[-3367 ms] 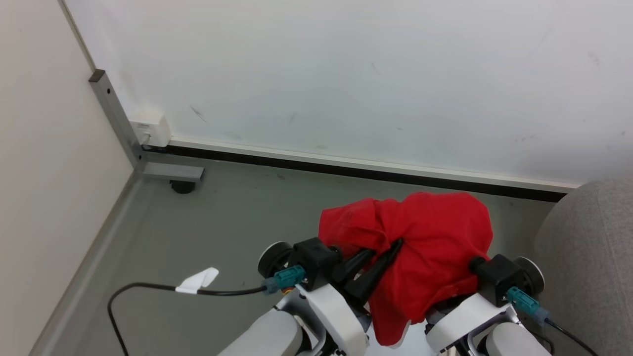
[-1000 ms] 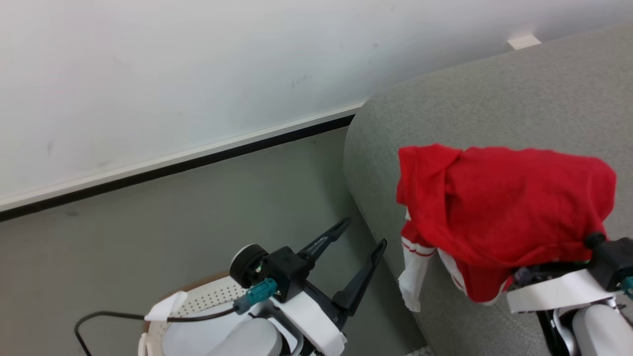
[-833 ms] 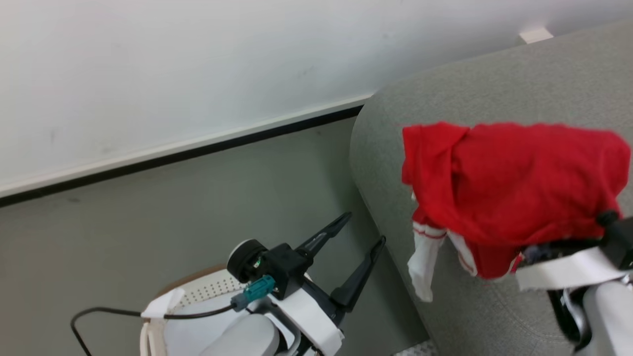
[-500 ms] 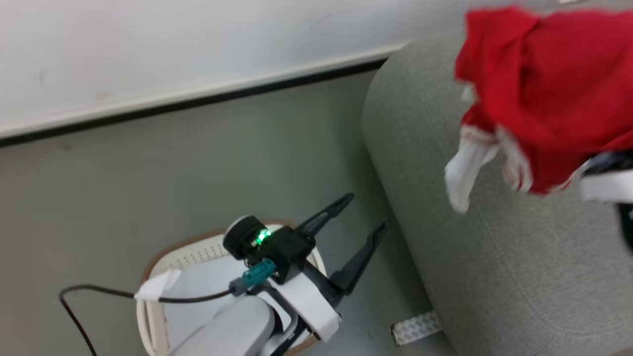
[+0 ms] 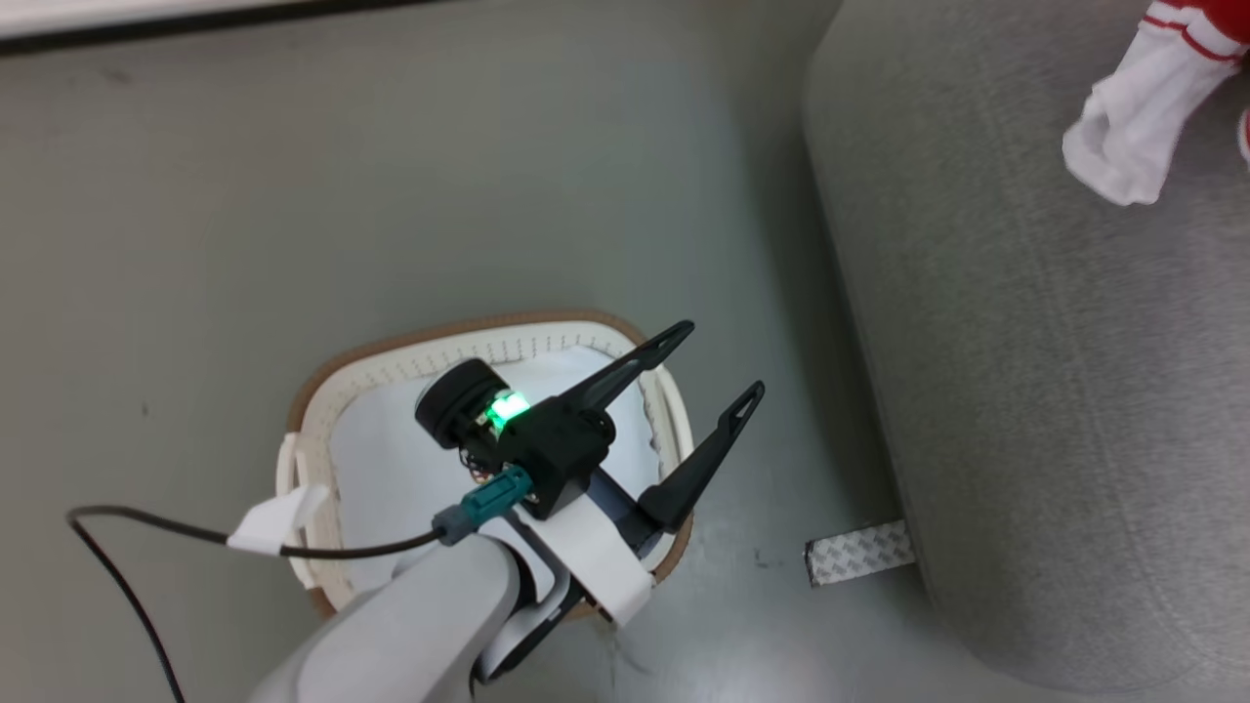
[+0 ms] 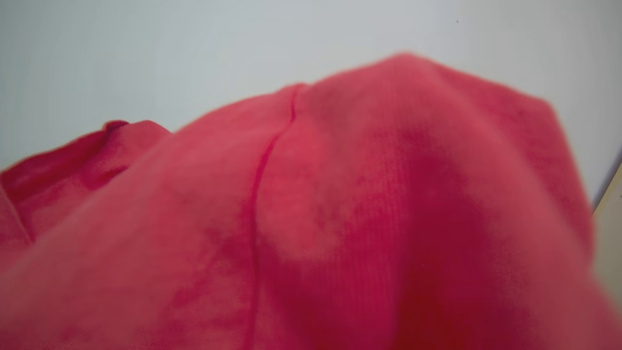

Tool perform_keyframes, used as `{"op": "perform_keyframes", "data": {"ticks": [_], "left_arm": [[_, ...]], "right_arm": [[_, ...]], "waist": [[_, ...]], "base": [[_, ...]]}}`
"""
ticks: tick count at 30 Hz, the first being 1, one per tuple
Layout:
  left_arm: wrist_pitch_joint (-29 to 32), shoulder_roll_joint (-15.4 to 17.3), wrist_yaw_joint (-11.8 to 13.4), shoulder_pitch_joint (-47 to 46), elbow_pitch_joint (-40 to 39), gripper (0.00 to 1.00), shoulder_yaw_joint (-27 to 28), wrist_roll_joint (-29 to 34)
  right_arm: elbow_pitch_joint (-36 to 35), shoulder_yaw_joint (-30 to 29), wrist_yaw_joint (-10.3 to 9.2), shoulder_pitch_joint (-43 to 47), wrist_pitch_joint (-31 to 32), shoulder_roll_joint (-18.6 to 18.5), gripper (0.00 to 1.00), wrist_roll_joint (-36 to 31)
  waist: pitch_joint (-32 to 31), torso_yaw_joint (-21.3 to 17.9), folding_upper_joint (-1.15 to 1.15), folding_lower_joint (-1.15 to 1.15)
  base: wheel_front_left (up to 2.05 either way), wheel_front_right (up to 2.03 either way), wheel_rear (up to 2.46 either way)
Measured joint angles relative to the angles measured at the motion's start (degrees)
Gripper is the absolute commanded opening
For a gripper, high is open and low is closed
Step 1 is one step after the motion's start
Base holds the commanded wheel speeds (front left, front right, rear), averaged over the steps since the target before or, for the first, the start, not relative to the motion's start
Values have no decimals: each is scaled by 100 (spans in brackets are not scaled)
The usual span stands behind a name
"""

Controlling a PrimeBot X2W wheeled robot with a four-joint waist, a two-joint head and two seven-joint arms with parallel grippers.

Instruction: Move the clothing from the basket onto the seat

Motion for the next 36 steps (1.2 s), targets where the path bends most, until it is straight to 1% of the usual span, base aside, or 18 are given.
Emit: {"op": "perform_keyframes", "data": {"ticks": [4, 10, 14, 19, 20, 21, 22, 23, 28, 30, 32, 36], "left_arm": [[43, 18, -23, -170, -89, 100, -27, 44], [47, 18, -34, -325, -107, 100, -40, 67], [31, 44, -34, -327, -74, 100, -54, 85], [-1, 45, -32, -330, -27, 100, -77, 86], [-2, 44, -27, -330, -25, 100, -79, 86], [-3, 44, -20, -330, -21, 100, -82, 85], [-9, 45, -16, -330, -11, 100, -81, 85], [-12, 45, -15, -329, 2, 100, -85, 84], [-45, 41, -15, -304, 107, 100, -122, 35], [-68, 21, -15, -278, 175, 100, -144, 0], [-112, -2, -15, -242, 231, 100, -159, -30], [-179, -16, 25, -112, 347, 100, -138, -119]], "right_arm": [[839, 146, 0, -358, 123, -127, 0, 35], [2002, 365, 0, -599, 390, -275, 0, 87], [2592, 566, 0, -649, 813, -256, 0, 213], [3018, 906, 0, -736, 1366, -352, 0, 307], [3067, 959, 0, -736, 1449, -358, 5, 356], [3095, 1007, 0, -736, 1525, -361, 33, 406], [3108, 1057, 0, -737, 1569, -367, 71, 455], [3109, 1103, 0, -737, 1577, -375, 100, 498], [3114, 1348, 0, -709, 1619, -412, 100, 711], [3114, 1485, 0, -619, 1738, -436, 100, 808], [3107, 1617, 0, -483, 1893, -475, 100, 934], [2972, 1938, 0, -222, 2418, -576, 100, 1246]], "waist": [[334, 125, 0, 0], [724, 339, 0, 1], [849, 429, 0, 0], [827, 441, 0, 0], [819, 433, 0, 0], [810, 423, 0, 0], [801, 412, 0, 0], [790, 399, 0, 0], [647, 346, 0, -1], [543, 334, 0, -1], [412, 324, 0, -1], [95, 297, 0, -1]], "base": [[0, 0, 0], [0, 0, 0], [0, 0, 0], [0, 0, 0], [0, 0, 0], [0, 0, 0], [0, 0, 0], [0, 0, 0], [0, 0, 0], [0, 0, 0], [0, 0, 0], [0, 0, 0]]}}
